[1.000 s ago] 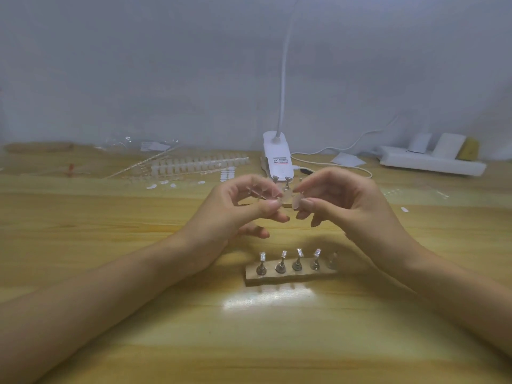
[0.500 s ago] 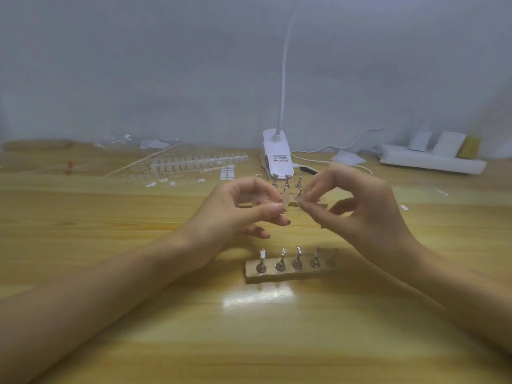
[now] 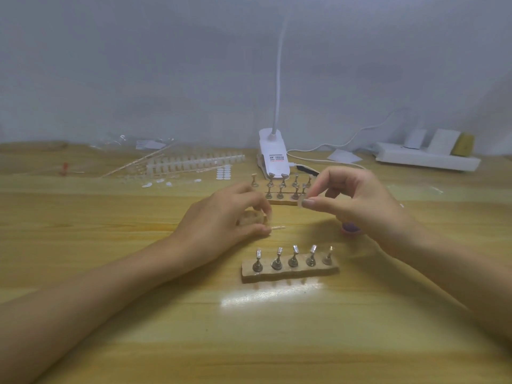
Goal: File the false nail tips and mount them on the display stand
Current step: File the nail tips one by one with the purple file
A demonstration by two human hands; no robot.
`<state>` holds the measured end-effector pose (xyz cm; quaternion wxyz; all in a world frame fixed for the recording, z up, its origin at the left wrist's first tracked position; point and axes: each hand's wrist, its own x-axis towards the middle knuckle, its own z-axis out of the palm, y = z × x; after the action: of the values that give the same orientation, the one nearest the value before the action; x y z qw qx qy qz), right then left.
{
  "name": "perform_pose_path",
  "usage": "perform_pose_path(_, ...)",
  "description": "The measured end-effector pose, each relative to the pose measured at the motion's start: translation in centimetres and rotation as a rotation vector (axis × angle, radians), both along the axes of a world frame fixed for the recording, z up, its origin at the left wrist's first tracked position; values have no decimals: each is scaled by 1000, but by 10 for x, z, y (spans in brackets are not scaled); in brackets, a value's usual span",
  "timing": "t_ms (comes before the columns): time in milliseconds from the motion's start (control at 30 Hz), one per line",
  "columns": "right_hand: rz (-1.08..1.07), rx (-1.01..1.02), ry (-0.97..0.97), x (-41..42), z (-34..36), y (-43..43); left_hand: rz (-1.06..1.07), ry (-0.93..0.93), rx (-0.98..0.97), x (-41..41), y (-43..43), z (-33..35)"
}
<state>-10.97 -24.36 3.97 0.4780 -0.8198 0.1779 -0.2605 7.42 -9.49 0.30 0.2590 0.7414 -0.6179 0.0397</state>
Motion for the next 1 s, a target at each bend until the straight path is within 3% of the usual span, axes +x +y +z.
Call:
perform_pose_path(100,14,-114,-29,2,-1,5,-48,-56,-143,-5,0,6)
perform_pose_path(233,49,-145,-96,7,-4,12,-318,453,-310,-24,-2,16)
perform_pose_path(367,141,-119,-111,5,0,11,-359,595,-386,-26,-1,17)
perform_pose_path(467,274,-259,134,-10,22,-23,-322,673,-399,-20,0,18)
perform_pose_path(567,255,-475,437,-29,33,-60,-270,721,-362,-15,-1,14)
perform_pose_path(667,279,-521,641,-39,20,-76,-278,756,-294,-13,-3,9)
perform_pose_path(800,303,-418,475,-32,11,-71,-297,740,-282,-15,-2,5)
perform_pose_path(1000,323,-244,109,0,-3,-29,-244,938,-337,-17,-12,12)
